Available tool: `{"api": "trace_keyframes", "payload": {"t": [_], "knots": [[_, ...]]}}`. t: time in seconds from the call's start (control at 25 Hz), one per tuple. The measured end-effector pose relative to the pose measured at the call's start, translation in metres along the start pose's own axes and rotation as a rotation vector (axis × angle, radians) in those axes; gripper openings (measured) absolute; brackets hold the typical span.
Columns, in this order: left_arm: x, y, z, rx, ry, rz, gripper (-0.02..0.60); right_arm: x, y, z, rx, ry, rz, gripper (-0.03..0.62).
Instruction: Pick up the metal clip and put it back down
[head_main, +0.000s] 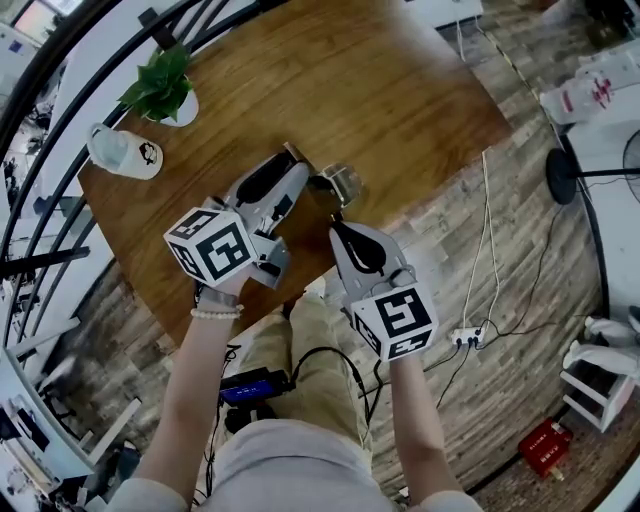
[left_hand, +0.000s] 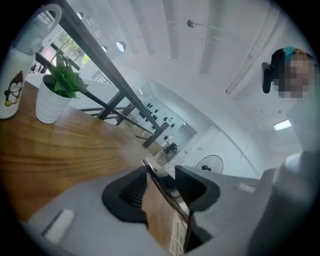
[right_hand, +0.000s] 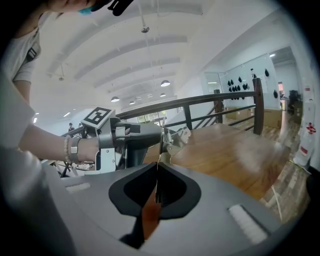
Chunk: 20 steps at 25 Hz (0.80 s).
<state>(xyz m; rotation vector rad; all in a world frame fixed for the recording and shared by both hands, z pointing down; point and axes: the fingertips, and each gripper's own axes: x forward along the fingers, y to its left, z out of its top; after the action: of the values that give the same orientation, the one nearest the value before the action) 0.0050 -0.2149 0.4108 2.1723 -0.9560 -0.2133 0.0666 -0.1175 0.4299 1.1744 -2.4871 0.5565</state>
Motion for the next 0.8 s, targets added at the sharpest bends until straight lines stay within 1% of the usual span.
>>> {"api": "trace_keyframes", "payload": {"t": [0.24,0.44,0.6,0.8], "knots": [[-0.017,-0.027,0.025,0.068,-0.019,-0.016,0.169,-0.014,0.017,0.023,-0.032,-0.042,-0.001,0.031],[-0.032,-0.047,0.043,0.113,-0.051,-0.027,0.166,-0.026,0.032,0.041,-0.069,-0.069,-0.007,0.031],[-0.047,-0.067,0.057,0.171,-0.066,-0.021,0.164,-0.037,0.047,0.054,-0.088,-0.098,-0.009,0.031],[-0.06,-0.088,0.076,0.193,-0.101,-0.044,0.161,-0.048,0.061,0.074,-0.112,-0.136,-0.013,0.029]]}}
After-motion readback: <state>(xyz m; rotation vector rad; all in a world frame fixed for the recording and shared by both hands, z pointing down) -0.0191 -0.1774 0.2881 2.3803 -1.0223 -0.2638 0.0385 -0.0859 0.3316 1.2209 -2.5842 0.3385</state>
